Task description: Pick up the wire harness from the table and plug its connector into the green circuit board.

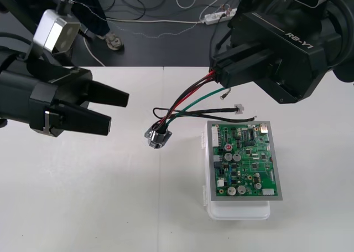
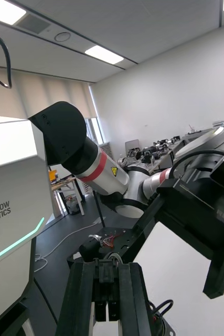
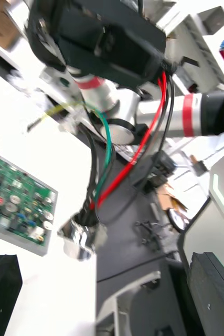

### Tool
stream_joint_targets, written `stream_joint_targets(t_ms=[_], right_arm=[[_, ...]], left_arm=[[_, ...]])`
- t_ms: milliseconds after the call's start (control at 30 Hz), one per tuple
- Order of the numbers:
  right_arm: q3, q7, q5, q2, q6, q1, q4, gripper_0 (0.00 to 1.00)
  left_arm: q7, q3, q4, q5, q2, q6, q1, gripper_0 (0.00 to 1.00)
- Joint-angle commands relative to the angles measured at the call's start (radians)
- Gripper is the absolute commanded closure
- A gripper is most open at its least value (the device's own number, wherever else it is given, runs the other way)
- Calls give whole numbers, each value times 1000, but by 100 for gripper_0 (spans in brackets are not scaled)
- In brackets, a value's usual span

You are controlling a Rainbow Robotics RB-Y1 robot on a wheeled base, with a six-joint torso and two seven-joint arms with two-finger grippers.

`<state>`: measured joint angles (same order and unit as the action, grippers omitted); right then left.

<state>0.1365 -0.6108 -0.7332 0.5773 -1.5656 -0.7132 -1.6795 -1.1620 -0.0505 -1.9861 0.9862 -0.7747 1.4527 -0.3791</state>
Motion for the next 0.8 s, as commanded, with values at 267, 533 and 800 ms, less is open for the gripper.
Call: stream_joint_targets(t_ms=[267, 533, 800], right_arm=[[-18, 74, 3, 90, 25, 32, -16, 100], [-150, 55, -101, 96, 220, 167, -207, 100], [-155, 36, -121, 104, 386, 287, -344, 100]], left_arm=[[82, -29, -148, 3, -112, -353, -34, 7], [96, -25, -189, 55, -98, -465, -34, 7], [120, -25, -194, 163, 34, -465, -34, 7]])
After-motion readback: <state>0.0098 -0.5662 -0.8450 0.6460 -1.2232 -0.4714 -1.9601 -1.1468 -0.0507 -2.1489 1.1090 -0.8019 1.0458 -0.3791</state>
